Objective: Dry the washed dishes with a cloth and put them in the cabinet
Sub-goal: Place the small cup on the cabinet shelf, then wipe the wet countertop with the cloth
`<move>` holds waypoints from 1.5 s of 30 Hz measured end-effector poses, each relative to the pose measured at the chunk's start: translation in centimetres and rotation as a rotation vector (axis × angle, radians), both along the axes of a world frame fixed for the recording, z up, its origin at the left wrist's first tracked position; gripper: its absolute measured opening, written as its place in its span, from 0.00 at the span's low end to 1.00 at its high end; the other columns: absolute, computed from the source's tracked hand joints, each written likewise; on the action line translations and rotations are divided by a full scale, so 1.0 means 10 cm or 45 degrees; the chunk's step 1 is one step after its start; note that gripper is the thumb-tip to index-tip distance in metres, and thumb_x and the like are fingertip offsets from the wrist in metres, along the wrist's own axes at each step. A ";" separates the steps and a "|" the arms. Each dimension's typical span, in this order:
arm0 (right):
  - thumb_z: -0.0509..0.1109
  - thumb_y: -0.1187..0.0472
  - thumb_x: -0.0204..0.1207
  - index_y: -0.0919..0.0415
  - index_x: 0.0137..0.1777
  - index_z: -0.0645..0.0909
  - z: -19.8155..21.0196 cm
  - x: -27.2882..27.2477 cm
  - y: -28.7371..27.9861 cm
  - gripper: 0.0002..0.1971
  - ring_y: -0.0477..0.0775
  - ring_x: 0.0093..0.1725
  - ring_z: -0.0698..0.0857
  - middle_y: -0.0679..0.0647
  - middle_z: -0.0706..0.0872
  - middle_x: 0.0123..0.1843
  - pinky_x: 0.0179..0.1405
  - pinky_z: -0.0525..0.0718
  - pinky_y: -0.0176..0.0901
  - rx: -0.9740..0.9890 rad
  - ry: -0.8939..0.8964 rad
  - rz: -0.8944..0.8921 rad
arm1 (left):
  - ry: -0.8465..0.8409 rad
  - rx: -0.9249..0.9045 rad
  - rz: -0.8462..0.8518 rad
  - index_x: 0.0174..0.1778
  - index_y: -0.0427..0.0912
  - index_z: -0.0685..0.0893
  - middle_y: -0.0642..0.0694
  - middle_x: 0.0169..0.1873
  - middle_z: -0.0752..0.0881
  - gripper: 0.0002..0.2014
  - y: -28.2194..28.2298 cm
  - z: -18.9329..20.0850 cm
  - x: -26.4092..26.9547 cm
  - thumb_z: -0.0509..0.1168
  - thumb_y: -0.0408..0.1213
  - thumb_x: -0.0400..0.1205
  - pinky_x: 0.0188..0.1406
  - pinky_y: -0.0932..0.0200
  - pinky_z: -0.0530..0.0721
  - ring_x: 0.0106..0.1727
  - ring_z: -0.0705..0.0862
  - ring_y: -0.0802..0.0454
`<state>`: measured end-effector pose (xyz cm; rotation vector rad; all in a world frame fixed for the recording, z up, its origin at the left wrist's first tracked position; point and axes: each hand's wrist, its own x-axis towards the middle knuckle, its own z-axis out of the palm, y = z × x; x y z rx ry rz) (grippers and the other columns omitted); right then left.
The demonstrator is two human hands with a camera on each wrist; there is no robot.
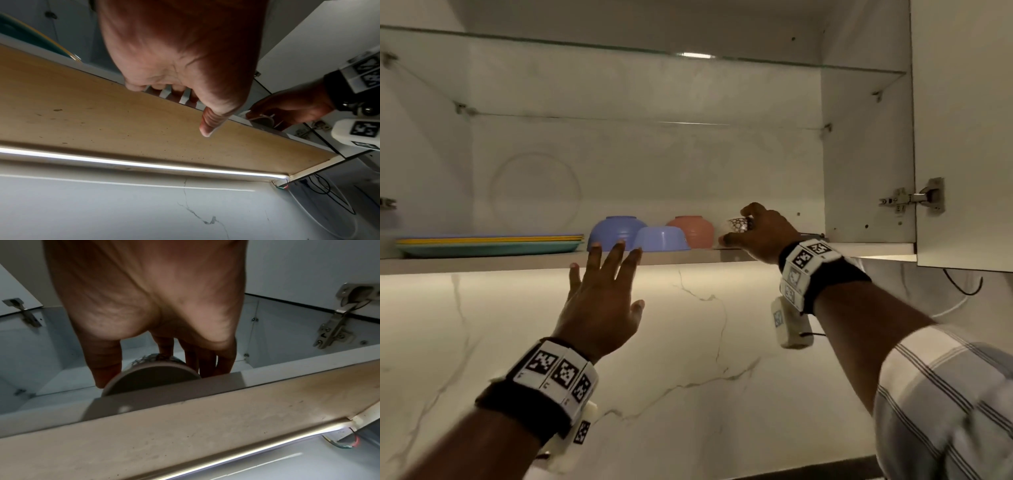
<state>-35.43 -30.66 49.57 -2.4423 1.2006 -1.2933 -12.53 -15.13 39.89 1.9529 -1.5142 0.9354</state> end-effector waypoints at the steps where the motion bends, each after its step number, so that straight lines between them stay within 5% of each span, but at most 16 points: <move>1: 0.77 0.36 0.67 0.54 0.76 0.68 0.01 0.06 -0.04 0.42 0.64 0.65 0.82 0.61 0.81 0.70 0.66 0.81 0.58 0.009 0.019 -0.013 | -0.015 -0.006 -0.005 0.89 0.51 0.47 0.45 0.89 0.47 0.44 -0.01 -0.02 0.01 0.66 0.52 0.82 0.83 0.29 0.50 0.88 0.43 0.36; 9: 0.65 0.37 0.80 0.57 0.87 0.50 0.00 0.26 -0.13 0.44 0.68 0.76 0.75 0.66 0.74 0.79 0.72 0.73 0.53 0.059 0.157 -0.023 | -0.044 -0.006 0.000 0.88 0.51 0.43 0.44 0.89 0.43 0.48 -0.07 -0.07 0.08 0.68 0.53 0.81 0.83 0.29 0.44 0.88 0.38 0.36; 12: 0.68 0.35 0.77 0.57 0.84 0.62 -0.09 0.08 0.04 0.41 0.66 0.73 0.78 0.64 0.80 0.74 0.69 0.74 0.50 -0.135 -0.077 0.021 | -0.018 0.035 -0.005 0.88 0.51 0.43 0.45 0.89 0.42 0.48 -0.06 -0.05 0.09 0.68 0.53 0.81 0.82 0.28 0.42 0.88 0.37 0.36; 15: 0.70 0.35 0.70 0.55 0.71 0.76 -0.45 -0.14 0.33 0.34 0.50 0.57 0.84 0.51 0.86 0.58 0.58 0.80 0.42 -0.370 -0.453 0.169 | 0.004 0.040 -0.097 0.89 0.51 0.46 0.44 0.89 0.44 0.44 0.04 -0.05 0.12 0.67 0.50 0.83 0.83 0.28 0.42 0.88 0.38 0.36; 18: 0.75 0.45 0.73 0.47 0.64 0.79 -1.15 -0.35 0.56 0.21 0.41 0.44 0.85 0.41 0.87 0.44 0.50 0.81 0.41 -0.238 -0.546 0.318 | -0.047 -0.021 -0.202 0.89 0.49 0.49 0.42 0.89 0.46 0.43 0.21 -0.23 0.14 0.65 0.51 0.82 0.82 0.27 0.42 0.88 0.37 0.34; 22: 0.80 0.38 0.65 0.39 0.55 0.82 -2.66 -0.55 0.65 0.19 0.41 0.43 0.87 0.42 0.89 0.44 0.53 0.85 0.52 0.300 0.013 0.364 | 0.264 0.049 -0.386 0.88 0.53 0.57 0.44 0.88 0.55 0.42 0.41 -1.19 0.22 0.66 0.55 0.78 0.80 0.24 0.49 0.88 0.49 0.37; 25: 0.75 0.25 0.55 0.32 0.61 0.77 -3.79 -0.79 0.76 0.33 0.42 0.61 0.85 0.41 0.86 0.59 0.67 0.80 0.43 0.633 0.483 0.426 | 0.449 0.292 -0.311 0.85 0.55 0.59 0.41 0.85 0.65 0.42 0.60 -2.29 0.42 0.62 0.62 0.74 0.73 0.17 0.65 0.86 0.60 0.33; 27: 0.73 0.21 0.54 0.37 0.72 0.74 -4.34 -0.97 0.84 0.44 0.44 0.75 0.75 0.42 0.77 0.69 0.72 0.67 0.31 0.807 0.733 0.414 | 0.744 0.579 -0.141 0.86 0.58 0.56 0.47 0.87 0.58 0.45 0.82 -2.90 0.53 0.66 0.62 0.73 0.79 0.22 0.60 0.88 0.54 0.37; 29: 0.65 0.13 0.43 0.38 0.77 0.71 -4.75 -1.10 0.93 0.58 0.43 0.78 0.69 0.45 0.71 0.74 0.71 0.61 0.26 0.955 0.830 0.407 | 0.888 0.844 0.026 0.87 0.60 0.53 0.51 0.88 0.53 0.48 1.09 -3.42 0.61 0.68 0.63 0.72 0.83 0.27 0.56 0.89 0.50 0.41; 31: 0.70 0.17 0.48 0.36 0.79 0.68 -5.01 -1.17 0.97 0.55 0.45 0.81 0.65 0.50 0.67 0.81 0.74 0.60 0.28 1.025 0.949 0.368 | 0.957 1.041 0.148 0.87 0.60 0.51 0.50 0.89 0.51 0.49 1.35 -3.85 0.69 0.70 0.62 0.74 0.84 0.31 0.56 0.89 0.50 0.42; 35: 0.68 0.30 0.62 0.28 0.81 0.59 -5.28 -1.22 0.92 0.44 0.54 0.86 0.56 0.41 0.55 0.86 0.85 0.56 0.48 0.933 1.200 0.245 | 1.064 1.238 0.255 0.88 0.54 0.53 0.45 0.88 0.57 0.56 1.67 -4.32 0.89 0.72 0.66 0.66 0.83 0.38 0.64 0.87 0.56 0.43; 37: 0.70 0.35 0.67 0.26 0.79 0.56 -5.31 -1.24 0.87 0.41 0.55 0.85 0.61 0.34 0.56 0.81 0.83 0.61 0.49 0.904 1.167 0.171 | 1.083 1.261 0.282 0.87 0.55 0.54 0.48 0.86 0.61 0.62 1.76 -4.43 0.98 0.66 0.73 0.56 0.80 0.37 0.68 0.86 0.61 0.45; 40: 0.76 0.48 0.71 0.32 0.71 0.65 -5.24 -1.23 0.76 0.32 0.55 0.68 0.81 0.44 0.68 0.71 0.71 0.76 0.46 0.920 0.922 0.057 | 1.098 1.237 0.312 0.86 0.56 0.56 0.50 0.85 0.63 0.63 1.80 -4.53 1.10 0.62 0.76 0.52 0.79 0.36 0.69 0.85 0.61 0.46; 42: 0.79 0.55 0.71 0.40 0.62 0.69 -5.11 -1.12 0.70 0.26 0.55 0.57 0.85 0.51 0.74 0.64 0.63 0.81 0.52 0.933 0.694 -0.003 | 1.106 1.225 0.321 0.86 0.56 0.56 0.50 0.85 0.62 0.63 1.77 -4.50 1.12 0.61 0.77 0.52 0.79 0.36 0.69 0.85 0.60 0.46; 45: 0.81 0.56 0.70 0.41 0.52 0.74 -4.82 -0.74 0.64 0.19 0.49 0.47 0.84 0.46 0.78 0.54 0.49 0.88 0.55 0.880 0.520 0.045 | 1.116 1.220 0.333 0.86 0.56 0.55 0.49 0.87 0.59 0.59 1.65 -4.45 1.16 0.66 0.74 0.59 0.80 0.35 0.67 0.86 0.58 0.44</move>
